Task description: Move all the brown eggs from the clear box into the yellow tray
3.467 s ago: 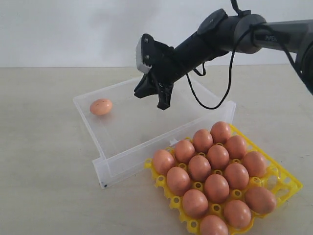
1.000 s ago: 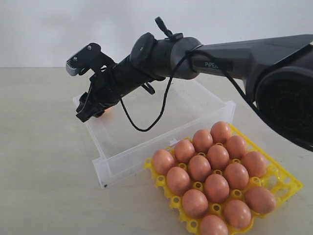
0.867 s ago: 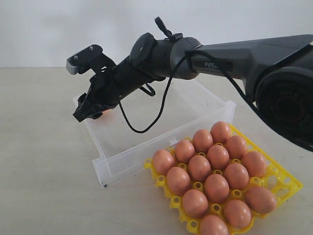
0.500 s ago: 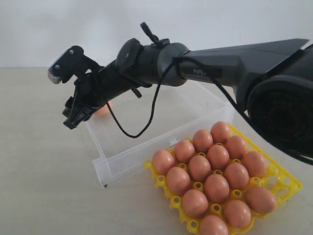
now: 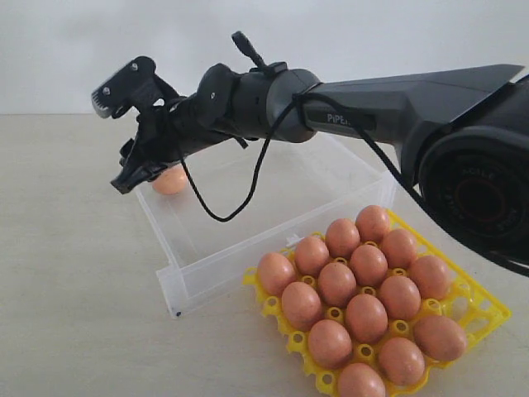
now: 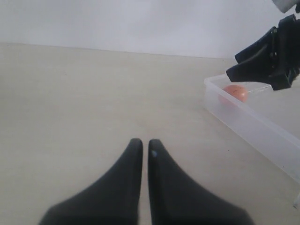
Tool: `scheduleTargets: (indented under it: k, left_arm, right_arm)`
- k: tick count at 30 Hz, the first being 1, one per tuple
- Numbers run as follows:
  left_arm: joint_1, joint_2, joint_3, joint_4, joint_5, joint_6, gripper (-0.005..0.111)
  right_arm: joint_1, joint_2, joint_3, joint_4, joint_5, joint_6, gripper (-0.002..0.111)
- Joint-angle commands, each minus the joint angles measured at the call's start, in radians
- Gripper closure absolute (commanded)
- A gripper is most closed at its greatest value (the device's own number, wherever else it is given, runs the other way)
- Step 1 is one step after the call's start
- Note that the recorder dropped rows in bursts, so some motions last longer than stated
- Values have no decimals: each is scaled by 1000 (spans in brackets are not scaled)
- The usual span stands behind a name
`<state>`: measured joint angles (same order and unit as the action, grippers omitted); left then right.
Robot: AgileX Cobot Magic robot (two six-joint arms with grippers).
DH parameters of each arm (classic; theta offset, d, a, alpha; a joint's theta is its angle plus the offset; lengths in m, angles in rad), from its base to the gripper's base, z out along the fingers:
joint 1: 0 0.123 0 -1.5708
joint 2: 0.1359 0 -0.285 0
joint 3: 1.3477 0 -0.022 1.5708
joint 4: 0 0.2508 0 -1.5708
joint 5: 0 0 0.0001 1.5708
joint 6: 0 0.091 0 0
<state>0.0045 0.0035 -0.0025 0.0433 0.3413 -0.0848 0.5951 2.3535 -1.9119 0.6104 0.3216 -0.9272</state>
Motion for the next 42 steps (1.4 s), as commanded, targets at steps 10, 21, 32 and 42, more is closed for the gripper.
scheduleTargets:
  k: [10,21,32,42]
  left_arm:
    - [3,-3,3,-3,-5,-1,103]
    - [3,-3,3,-3,-5,-1,103]
    - [3,-3,3,-3,-5,-1,103]
    - [3,-3,3,-3,-5,-1,103]
  right_arm:
    - [11,103,-8,-519,15,103,64]
    - [43,146,-8,-516,-178,83,64]
    - [43,152,-8,-516,-215,-66,64]
    - [43,152,-8,-514,-270,-65,64]
